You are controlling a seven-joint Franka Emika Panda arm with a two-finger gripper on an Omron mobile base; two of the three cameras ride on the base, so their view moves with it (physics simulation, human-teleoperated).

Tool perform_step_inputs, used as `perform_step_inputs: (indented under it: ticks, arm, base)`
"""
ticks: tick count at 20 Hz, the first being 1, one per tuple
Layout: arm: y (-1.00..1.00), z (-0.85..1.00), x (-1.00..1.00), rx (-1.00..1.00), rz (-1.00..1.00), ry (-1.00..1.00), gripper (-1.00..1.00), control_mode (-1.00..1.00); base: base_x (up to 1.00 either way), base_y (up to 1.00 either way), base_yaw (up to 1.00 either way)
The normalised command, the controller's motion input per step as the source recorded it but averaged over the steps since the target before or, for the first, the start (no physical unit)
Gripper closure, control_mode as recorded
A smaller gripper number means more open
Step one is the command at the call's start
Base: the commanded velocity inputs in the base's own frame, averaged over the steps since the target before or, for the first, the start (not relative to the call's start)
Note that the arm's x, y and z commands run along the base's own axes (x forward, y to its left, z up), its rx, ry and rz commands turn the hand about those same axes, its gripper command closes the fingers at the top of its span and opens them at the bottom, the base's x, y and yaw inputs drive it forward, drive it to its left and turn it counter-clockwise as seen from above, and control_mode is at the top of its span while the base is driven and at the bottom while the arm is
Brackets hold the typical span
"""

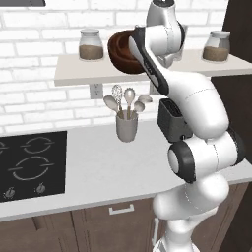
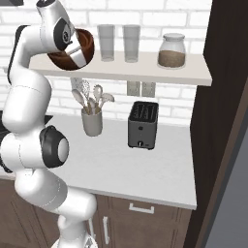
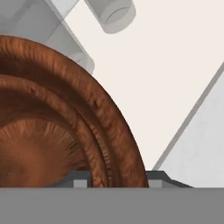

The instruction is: Pick up the bowls on the counter and stack them on top of one another in the open cabinet. Place the smaller bowl on top of the larger bowl.

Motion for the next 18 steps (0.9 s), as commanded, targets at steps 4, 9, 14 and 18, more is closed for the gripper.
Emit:
perform_step_inputs:
  ticks: [4,9,14,18]
  arm:
    - [0.24,0.0,0.56,0.0,0.0,-0.06,1.0,-1.0]
    - [0.2,0.0,0.5,0.0,0.0,-0.03,-1.0,-1.0]
    - [0.0,0.0,0.08,0.0,0.0,-0.01,-1.0,-1.0]
    - [-0.25,0.09,-0.56,0.0,0.0,-0.2,-1.0,-1.0]
  base:
    - [0.0,0.0,0.0]
    - [0.0,0.0,0.0]
    - [0.0,0.0,0.0]
    - [0.0,0.0,0.0]
